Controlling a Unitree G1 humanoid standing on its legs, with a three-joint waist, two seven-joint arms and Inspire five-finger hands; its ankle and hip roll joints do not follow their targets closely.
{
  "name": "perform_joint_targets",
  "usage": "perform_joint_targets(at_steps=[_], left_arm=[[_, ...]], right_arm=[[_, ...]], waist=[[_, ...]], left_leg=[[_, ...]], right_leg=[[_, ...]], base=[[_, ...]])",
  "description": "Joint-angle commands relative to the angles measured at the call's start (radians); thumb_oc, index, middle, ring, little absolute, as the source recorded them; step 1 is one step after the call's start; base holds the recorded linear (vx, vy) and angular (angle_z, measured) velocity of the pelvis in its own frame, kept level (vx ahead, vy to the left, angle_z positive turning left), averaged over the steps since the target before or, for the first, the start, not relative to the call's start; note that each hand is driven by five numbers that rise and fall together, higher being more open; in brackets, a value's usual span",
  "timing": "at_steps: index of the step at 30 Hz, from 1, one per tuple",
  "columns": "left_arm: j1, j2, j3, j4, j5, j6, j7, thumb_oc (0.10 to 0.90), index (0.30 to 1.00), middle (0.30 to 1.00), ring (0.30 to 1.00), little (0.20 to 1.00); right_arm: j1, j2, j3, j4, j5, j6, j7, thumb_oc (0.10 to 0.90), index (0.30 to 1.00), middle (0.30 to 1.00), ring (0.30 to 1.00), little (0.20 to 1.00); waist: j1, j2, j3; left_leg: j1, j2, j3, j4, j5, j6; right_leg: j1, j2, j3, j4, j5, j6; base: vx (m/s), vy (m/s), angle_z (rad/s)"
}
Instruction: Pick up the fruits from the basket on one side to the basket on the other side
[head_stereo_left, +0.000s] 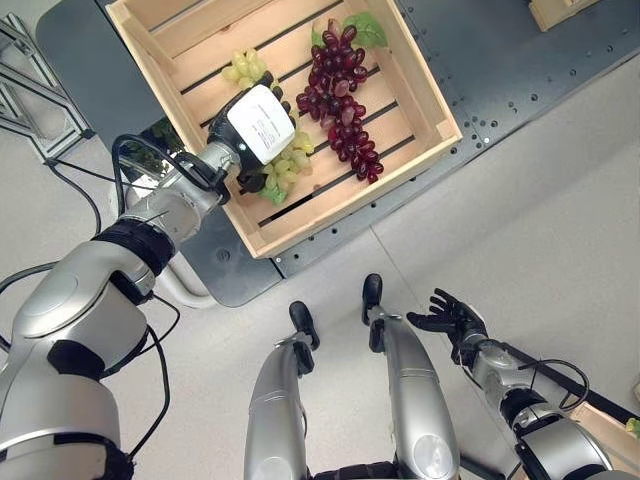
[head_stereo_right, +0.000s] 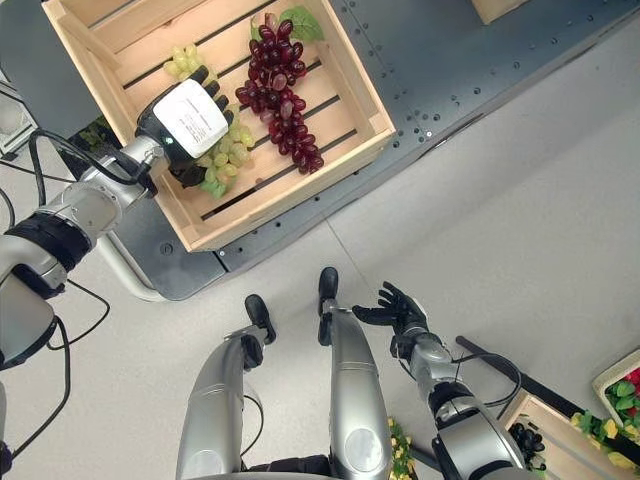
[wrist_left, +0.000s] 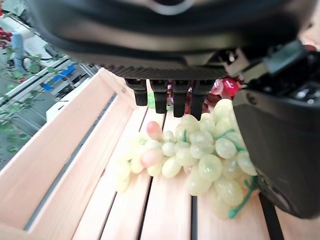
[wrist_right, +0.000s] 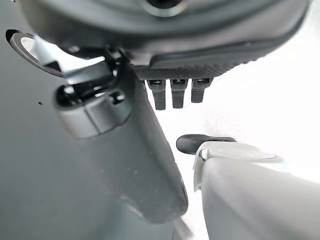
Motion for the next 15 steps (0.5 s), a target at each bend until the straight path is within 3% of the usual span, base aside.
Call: perform_joint_targets(at_steps=[1, 7, 13, 15], left_arm=[[-0.131, 0.079, 0.037, 0.005, 0.035, -0.059, 0.000, 0.800, 0.900, 0.900, 0.900, 0.900], [-0.150, 0.087, -0.009, -0.010, 0.046, -0.164, -0.090, 0.800, 0.900, 0.900, 0.900, 0.900], [-0.179, 0.079, -0.054, -0.032, -0.089, -0.288, -0.270, 0.800, 0.900, 0.900, 0.900, 0.900], [-0.199, 0.077, -0.071, -0.034, -0.134, -0.290, -0.324, 0.800, 0.900, 0.900, 0.900, 0.900]], right_arm=[[0.028, -0.069, -0.009, -0.037, 0.023, -0.030, 0.021, 0.800, 0.900, 0.900, 0.900, 0.900], [0.020, -0.078, -0.014, -0.032, 0.037, -0.034, 0.019, 0.800, 0.900, 0.900, 0.900, 0.900], [0.014, -0.086, -0.023, -0.046, 0.066, -0.050, 0.027, 0.800, 0.900, 0.900, 0.900, 0.900], [-0.004, -0.090, -0.027, -0.058, 0.083, -0.056, 0.020, 0.800, 0.900, 0.900, 0.900, 0.900]], waist=[[-0.011, 0.037, -0.013], [-0.013, 0.041, -0.013], [-0.013, 0.038, -0.013], [-0.016, 0.033, -0.013]], left_leg=[[-0.016, 0.025, 0.023, -0.004, -0.018, -0.044], [-0.038, 0.029, 0.026, -0.003, -0.015, -0.045], [-0.074, 0.032, 0.021, 0.003, -0.012, -0.046], [-0.116, 0.033, 0.030, 0.004, 0.008, -0.037]], right_leg=[[0.037, -0.003, 0.010, -0.035, -0.029, 0.088], [0.016, -0.005, 0.010, -0.042, -0.021, 0.090], [-0.013, -0.006, 0.007, -0.047, -0.012, 0.094], [-0.054, -0.005, 0.007, -0.051, 0.010, 0.084]], base=[[0.00, 0.000, 0.00], [0.00, 0.000, 0.00], [-0.01, 0.002, 0.00], [-0.05, 0.008, 0.01]])
